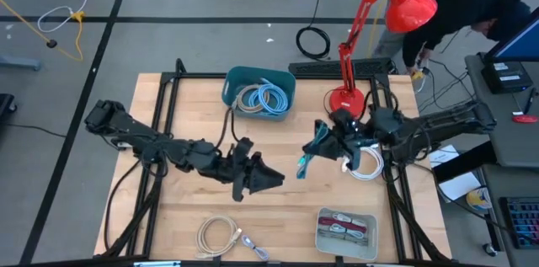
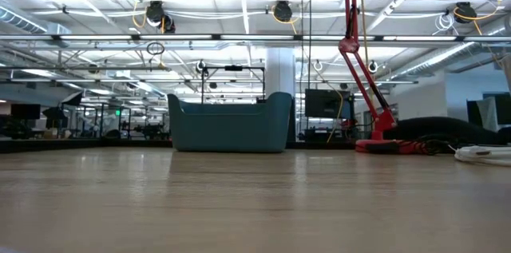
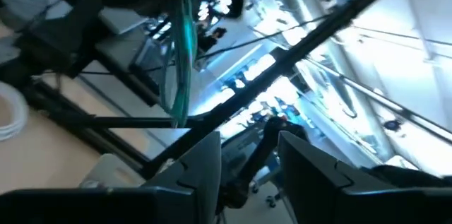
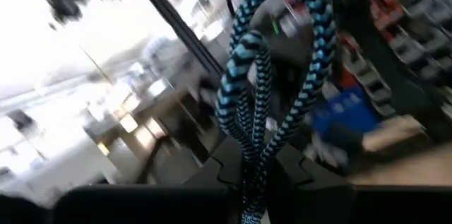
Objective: Sort cables into bins
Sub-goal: Put the blue patterned charger cable into the gray bin
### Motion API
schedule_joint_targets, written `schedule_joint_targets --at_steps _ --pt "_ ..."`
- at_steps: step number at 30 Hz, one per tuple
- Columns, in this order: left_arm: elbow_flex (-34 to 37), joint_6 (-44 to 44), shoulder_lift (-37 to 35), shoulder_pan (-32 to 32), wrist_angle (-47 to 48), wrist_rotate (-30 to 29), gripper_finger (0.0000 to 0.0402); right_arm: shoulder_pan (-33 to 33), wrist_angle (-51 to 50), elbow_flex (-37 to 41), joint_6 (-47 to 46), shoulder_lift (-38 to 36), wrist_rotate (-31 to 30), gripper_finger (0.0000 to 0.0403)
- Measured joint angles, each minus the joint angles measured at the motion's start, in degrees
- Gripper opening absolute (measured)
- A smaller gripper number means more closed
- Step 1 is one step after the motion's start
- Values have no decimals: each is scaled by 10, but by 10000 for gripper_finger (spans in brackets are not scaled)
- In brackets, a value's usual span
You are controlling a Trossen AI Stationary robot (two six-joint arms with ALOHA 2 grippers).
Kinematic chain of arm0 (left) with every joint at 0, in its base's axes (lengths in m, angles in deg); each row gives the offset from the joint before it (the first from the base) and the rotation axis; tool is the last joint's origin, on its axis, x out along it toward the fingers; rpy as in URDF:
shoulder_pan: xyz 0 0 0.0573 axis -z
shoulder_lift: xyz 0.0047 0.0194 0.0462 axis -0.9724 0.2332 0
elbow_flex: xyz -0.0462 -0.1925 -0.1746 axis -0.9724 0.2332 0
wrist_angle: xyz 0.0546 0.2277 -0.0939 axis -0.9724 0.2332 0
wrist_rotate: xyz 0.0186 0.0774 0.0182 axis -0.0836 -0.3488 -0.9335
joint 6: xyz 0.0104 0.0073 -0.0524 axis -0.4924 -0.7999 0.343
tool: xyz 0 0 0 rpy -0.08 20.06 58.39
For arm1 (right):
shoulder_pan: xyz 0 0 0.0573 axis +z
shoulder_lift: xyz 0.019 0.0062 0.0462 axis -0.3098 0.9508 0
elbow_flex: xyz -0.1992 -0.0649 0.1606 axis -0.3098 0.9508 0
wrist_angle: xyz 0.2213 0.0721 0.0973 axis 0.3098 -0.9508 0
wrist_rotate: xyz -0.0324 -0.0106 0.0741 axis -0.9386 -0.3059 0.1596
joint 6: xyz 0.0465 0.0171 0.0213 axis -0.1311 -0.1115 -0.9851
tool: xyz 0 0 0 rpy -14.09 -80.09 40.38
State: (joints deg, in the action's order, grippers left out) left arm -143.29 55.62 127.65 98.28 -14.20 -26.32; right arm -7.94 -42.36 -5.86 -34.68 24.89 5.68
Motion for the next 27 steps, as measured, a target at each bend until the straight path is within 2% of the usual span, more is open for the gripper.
schedule_joint_targets --at_steps 5,15,20,27 --pt "0 28 0 -13 38 -3 145 9 -159 0 54 -48 13 16" --pt "0 41 0 -26 70 3 145 37 -371 0 93 -118 14 15" --pt "0 52 0 -30 84 3 145 54 -471 -2 107 -125 16 14" --pt "0 59 0 -31 103 3 145 74 -668 -57 157 -96 13 19"
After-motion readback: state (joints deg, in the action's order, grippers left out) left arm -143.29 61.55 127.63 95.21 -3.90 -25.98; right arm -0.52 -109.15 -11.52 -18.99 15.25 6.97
